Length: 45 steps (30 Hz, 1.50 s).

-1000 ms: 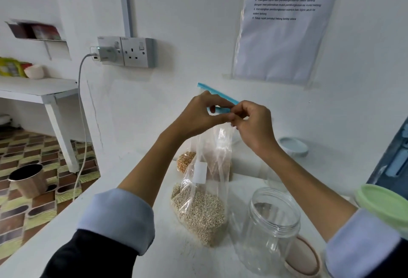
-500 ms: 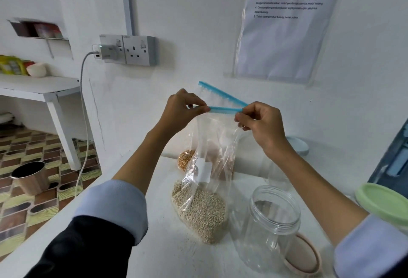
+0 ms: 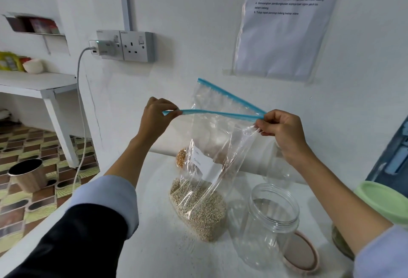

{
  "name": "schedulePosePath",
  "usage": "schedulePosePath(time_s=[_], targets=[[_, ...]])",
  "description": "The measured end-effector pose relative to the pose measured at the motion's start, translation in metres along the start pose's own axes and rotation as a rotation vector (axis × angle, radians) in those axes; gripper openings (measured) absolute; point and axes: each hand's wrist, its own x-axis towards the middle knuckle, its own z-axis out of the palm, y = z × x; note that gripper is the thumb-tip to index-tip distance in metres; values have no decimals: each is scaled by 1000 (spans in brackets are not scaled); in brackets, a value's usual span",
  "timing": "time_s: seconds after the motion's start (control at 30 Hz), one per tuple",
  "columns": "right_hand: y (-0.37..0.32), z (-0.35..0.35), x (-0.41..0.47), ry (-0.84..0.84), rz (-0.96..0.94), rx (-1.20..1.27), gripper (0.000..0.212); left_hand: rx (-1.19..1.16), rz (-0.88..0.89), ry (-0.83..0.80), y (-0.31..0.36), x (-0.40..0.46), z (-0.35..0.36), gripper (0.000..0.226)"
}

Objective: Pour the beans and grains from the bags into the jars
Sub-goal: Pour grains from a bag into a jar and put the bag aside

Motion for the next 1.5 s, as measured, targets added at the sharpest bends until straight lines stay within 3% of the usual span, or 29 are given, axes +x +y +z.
schedulePosePath(time_s=[0.3,0.4,0.5,0.6,0.67,0.8,0.9,0.97,1.03,1.13,1.37,1.5], targets=[[8,-2,-3,-30,23,105,18,-87,-257,36,-27,-7,-2,31],[3,3,-5,-194,19,159,15,-257,-551,39,-6,-6,-3,36],[-1,11,-5,-305,55,226,12,-558,-808,-203,18,-9,-11,44],[-7,22,-4,-385,44,264,6,-788,-816,-489,36,-16,-13,60],[-11,30,-5,-487,52,255,13,-840,-782,-579,47,-17,-8,58],[-18,46,-13,-787,29,97,10,-926,-775,-553,62,-13,-6,27],[-28,51,-13,-940,35,-8,16,-926,-813,-542,66,-12,-7,20],[-37,57,-10,-851,99,-44,38,-958,-800,-560,66,-14,-7,19],[-44,69,-2,-583,162,-155,57,-1024,-779,-546,67,-18,-5,17],[-47,89,13,-320,153,-424,64,-1028,-760,-502,73,-21,-4,19],[-43,102,34,-321,135,-696,53,-1029,-717,-469,81,-23,-5,19],[-43,91,45,-413,168,-765,28,-1105,-800,-364,73,-26,-8,28]])
